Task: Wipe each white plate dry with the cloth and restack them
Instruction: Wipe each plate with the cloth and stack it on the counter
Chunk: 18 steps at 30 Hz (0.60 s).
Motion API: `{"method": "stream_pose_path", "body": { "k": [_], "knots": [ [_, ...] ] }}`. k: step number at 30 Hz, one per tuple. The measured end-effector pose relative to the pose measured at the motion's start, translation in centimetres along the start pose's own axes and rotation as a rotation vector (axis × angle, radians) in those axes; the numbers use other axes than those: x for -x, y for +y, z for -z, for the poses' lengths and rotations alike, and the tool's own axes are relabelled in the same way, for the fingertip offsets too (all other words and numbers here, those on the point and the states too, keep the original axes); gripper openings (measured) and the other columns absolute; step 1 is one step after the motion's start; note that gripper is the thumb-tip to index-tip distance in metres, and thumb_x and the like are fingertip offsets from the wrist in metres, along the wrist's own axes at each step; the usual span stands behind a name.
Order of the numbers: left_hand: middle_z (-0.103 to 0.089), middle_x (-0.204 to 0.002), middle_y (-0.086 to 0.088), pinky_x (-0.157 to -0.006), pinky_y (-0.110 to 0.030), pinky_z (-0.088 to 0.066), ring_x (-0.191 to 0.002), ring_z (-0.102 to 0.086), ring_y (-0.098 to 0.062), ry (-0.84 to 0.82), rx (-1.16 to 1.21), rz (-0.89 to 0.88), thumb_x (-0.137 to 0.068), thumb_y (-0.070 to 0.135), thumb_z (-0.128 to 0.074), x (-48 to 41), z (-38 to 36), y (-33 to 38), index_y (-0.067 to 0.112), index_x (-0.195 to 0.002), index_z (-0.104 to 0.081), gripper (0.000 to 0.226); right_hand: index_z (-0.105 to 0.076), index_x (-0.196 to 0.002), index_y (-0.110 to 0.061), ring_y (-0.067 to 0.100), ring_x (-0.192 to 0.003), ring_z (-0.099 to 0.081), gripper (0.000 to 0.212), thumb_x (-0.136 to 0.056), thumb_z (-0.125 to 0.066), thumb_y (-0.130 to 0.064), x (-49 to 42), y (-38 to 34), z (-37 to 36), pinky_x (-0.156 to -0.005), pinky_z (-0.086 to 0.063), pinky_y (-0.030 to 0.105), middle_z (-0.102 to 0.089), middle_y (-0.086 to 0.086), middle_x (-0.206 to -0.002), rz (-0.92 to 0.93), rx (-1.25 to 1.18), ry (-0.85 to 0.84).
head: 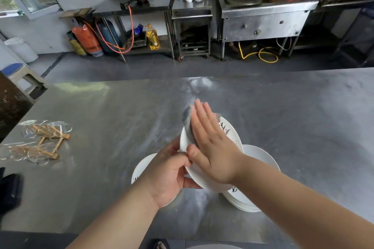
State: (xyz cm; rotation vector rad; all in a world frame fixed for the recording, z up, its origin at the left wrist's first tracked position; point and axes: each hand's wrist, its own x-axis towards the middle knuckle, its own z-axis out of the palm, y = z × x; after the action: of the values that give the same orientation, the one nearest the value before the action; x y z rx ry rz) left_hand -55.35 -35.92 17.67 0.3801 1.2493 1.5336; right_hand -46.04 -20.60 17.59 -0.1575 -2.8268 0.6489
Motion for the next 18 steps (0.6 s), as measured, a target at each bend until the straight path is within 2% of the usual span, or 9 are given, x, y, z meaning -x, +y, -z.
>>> {"method": "stream_pose_path", "body": {
  "k": [3, 6, 7, 9, 11, 14, 16, 18],
  "knots": [
    [-0.076, -0.111, -0.013, -0.07, -0.052, -0.062, -0.096, -0.075, -0.028, -0.02, -0.003, 0.012, -0.078, 0.002, -0.05, 0.7, 0.4, 0.2, 0.028, -0.12, -0.076, 0.056, -0.002, -0.164, -0.012, 0.032, -0.16, 0.012, 0.084, -0.102, -0.007, -0.068, 0.3, 0.8, 0.6, -0.129, 0.006, 0.05, 0.006, 0.01, -0.174, 0.06, 0.057, 0.031],
    [-0.076, -0.109, -0.013, -0.064, -0.049, -0.062, -0.093, -0.075, -0.031, 0.011, 0.019, 0.016, -0.073, 0.003, -0.054, 1.3, 1.0, 0.4, 0.027, -0.115, -0.078, 0.054, 0.001, -0.165, -0.011, 0.031, -0.161, 0.011, 0.084, -0.1, 0.001, -0.065, 0.3, 3.1, 2.1, -0.13, 0.004, 0.049, 0.004, 0.009, -0.174, -0.147, 0.143, 0.001],
    [-0.076, -0.11, -0.014, -0.063, -0.049, -0.062, -0.093, -0.075, -0.032, 0.013, 0.008, 0.019, -0.073, 0.003, -0.054, 1.4, 1.0, 0.5, 0.028, -0.117, -0.078, 0.055, 0.002, -0.165, -0.009, 0.029, -0.161, 0.006, 0.087, -0.099, 0.002, -0.065, 0.2, 3.5, 2.4, -0.13, -0.001, 0.046, 0.001, 0.008, -0.175, -0.219, 0.107, -0.026],
    [-0.076, -0.108, -0.012, -0.064, -0.048, -0.062, -0.092, -0.074, -0.031, -0.016, -0.039, 0.035, -0.073, 0.004, -0.055, 1.5, 0.6, 0.6, 0.029, -0.117, -0.077, 0.055, -0.008, -0.166, -0.006, 0.03, -0.156, -0.02, 0.094, -0.096, 0.002, -0.069, 0.0, 2.6, 2.3, -0.126, -0.019, 0.042, -0.019, 0.011, -0.171, -0.262, 0.031, -0.005],
    [-0.072, -0.099, -0.01, -0.064, -0.049, -0.062, -0.087, -0.07, -0.028, -0.05, -0.097, 0.07, -0.068, 0.007, -0.061, 1.4, -0.5, 0.5, 0.027, -0.107, -0.078, 0.047, -0.029, -0.162, -0.008, 0.034, -0.136, -0.045, 0.097, -0.096, 0.001, -0.073, -0.1, 0.3, 1.9, -0.112, -0.036, 0.046, -0.043, 0.01, -0.154, -0.162, 0.023, 0.085],
    [-0.062, -0.083, -0.006, -0.063, -0.046, -0.059, -0.076, -0.063, -0.022, -0.034, -0.067, 0.088, -0.057, 0.015, -0.064, 1.4, -1.1, 0.3, 0.024, -0.082, -0.072, 0.028, -0.049, -0.151, -0.017, 0.03, -0.11, -0.056, 0.082, -0.101, -0.007, -0.066, -0.6, -2.0, 1.5, -0.093, -0.043, 0.044, -0.057, 0.003, -0.135, 0.069, 0.057, 0.126],
    [-0.068, -0.084, -0.004, -0.06, -0.04, -0.058, -0.076, -0.067, -0.02, -0.061, -0.044, 0.077, -0.062, 0.012, -0.063, 1.7, -0.6, 0.6, 0.026, -0.087, -0.077, 0.032, -0.054, -0.147, -0.017, 0.03, -0.106, -0.058, 0.076, -0.103, -0.01, -0.062, -0.8, -1.3, 2.3, -0.09, -0.044, 0.044, -0.06, 0.003, -0.128, 0.143, 0.059, 0.099],
    [-0.075, -0.093, -0.006, -0.058, -0.039, -0.059, -0.08, -0.072, -0.023, -0.101, -0.02, 0.06, -0.068, 0.009, -0.062, 2.0, 0.3, 1.0, 0.028, -0.1, -0.081, 0.042, -0.055, -0.142, -0.019, 0.032, -0.104, -0.06, 0.07, -0.105, -0.011, -0.06, -0.6, 0.7, 2.8, -0.09, -0.047, 0.046, -0.063, 0.004, -0.119, 0.109, 0.074, 0.123]
  ]
}}
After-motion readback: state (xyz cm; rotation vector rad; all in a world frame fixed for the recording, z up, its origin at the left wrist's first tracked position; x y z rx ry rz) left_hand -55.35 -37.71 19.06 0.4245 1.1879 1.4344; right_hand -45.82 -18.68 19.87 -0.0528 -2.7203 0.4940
